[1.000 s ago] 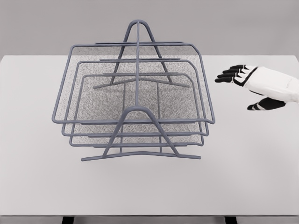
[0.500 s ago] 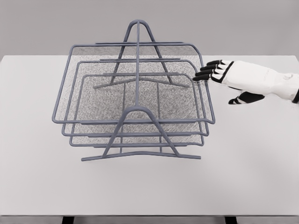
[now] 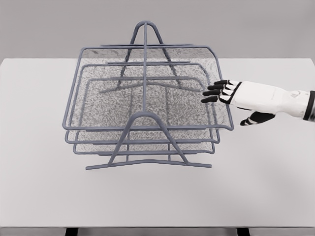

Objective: Pull out the upper folder box with right arm

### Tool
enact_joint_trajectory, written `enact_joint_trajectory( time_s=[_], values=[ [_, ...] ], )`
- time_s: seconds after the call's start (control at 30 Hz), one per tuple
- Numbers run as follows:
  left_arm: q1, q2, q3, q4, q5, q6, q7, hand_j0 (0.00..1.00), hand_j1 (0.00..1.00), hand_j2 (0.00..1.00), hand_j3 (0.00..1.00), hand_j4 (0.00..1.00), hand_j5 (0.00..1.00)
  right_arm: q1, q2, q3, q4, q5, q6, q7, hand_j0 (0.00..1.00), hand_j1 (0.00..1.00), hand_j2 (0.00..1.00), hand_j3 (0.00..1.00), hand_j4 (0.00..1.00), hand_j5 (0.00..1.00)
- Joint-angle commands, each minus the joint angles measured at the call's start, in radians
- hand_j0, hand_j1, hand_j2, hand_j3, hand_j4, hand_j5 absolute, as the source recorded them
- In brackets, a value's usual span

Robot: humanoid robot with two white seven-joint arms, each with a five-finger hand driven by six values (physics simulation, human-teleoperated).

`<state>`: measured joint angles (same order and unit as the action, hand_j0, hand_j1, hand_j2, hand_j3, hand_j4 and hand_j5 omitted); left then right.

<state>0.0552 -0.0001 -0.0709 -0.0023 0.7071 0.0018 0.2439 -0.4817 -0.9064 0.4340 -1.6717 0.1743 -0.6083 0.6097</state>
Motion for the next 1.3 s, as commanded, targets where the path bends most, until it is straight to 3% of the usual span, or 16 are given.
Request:
enact_joint_trajectory(
  time_s=[0.0,0.17,0.3,0.37,0.47,0.97,1.03,1.1,1.17,1.27],
  values=[
    [0.0,0.0,0.0,0.001,0.0,0.0,0.0,1.0,1.0,1.0,1.0,1.0,1.0,0.0,-0.054,-0.005,0.004,0.031,-0.003,0.001,1.0,1.0,1.0,1.0,1.0,1.0],
    [0.0,0.0,0.0,0.001,0.0,0.0,0.0,1.0,1.0,1.0,1.0,1.0,1.0,0.02,-0.123,-0.06,0.006,0.024,-0.003,0.001,1.0,1.0,1.0,1.0,1.0,1.0],
    [0.0,0.0,0.0,0.001,0.0,0.0,0.0,1.0,1.0,1.0,1.0,1.0,1.0,0.02,-0.143,-0.069,0.007,0.024,-0.003,0.001,1.0,1.0,1.0,1.0,1.0,1.0],
    [0.0,0.0,0.0,0.001,0.0,0.0,0.0,1.0,1.0,1.0,1.0,1.0,1.0,0.067,-0.15,-0.121,0.018,0.021,-0.003,0.001,1.0,1.0,1.0,1.0,1.0,1.0],
    [0.0,0.0,0.0,0.001,0.0,0.0,0.0,1.0,1.0,1.0,1.0,1.0,1.0,0.075,-0.172,-0.136,0.023,0.021,-0.003,0.001,1.0,1.0,1.0,1.0,1.0,1.0],
    [0.0,0.0,0.0,0.001,0.0,0.0,0.0,1.0,1.0,1.0,1.0,1.0,1.0,0.149,-0.278,-0.139,0.119,-0.016,-0.003,0.001,1.0,1.0,1.0,1.0,1.0,1.0],
    [0.0,0.0,0.0,0.001,0.0,0.0,0.0,1.0,1.0,1.0,1.0,1.0,1.0,0.155,-0.289,-0.167,0.161,-0.019,-0.003,0.001,1.0,1.0,1.0,1.0,1.0,1.0],
    [0.0,0.0,0.0,0.001,0.0,0.0,0.0,1.0,1.0,1.0,1.0,1.0,1.0,0.23,-0.313,-0.251,0.207,-0.068,-0.003,0.001,1.0,1.0,1.0,1.0,1.0,1.0],
    [0.0,0.0,-0.001,-0.001,0.0,0.0,0.0,1.0,1.0,1.0,1.0,1.0,1.0,0.244,-0.316,-0.265,0.265,-0.07,-0.003,0.001,1.0,1.0,1.0,1.0,1.0,1.0],
    [0.0,0.0,0.0,0.001,0.0,0.0,0.0,1.0,1.0,1.0,1.0,1.0,1.0,0.245,-0.342,-0.314,0.42,-0.122,-0.003,0.001,1.0,1.0,1.0,1.0,1.0,1.0]
  ],
)
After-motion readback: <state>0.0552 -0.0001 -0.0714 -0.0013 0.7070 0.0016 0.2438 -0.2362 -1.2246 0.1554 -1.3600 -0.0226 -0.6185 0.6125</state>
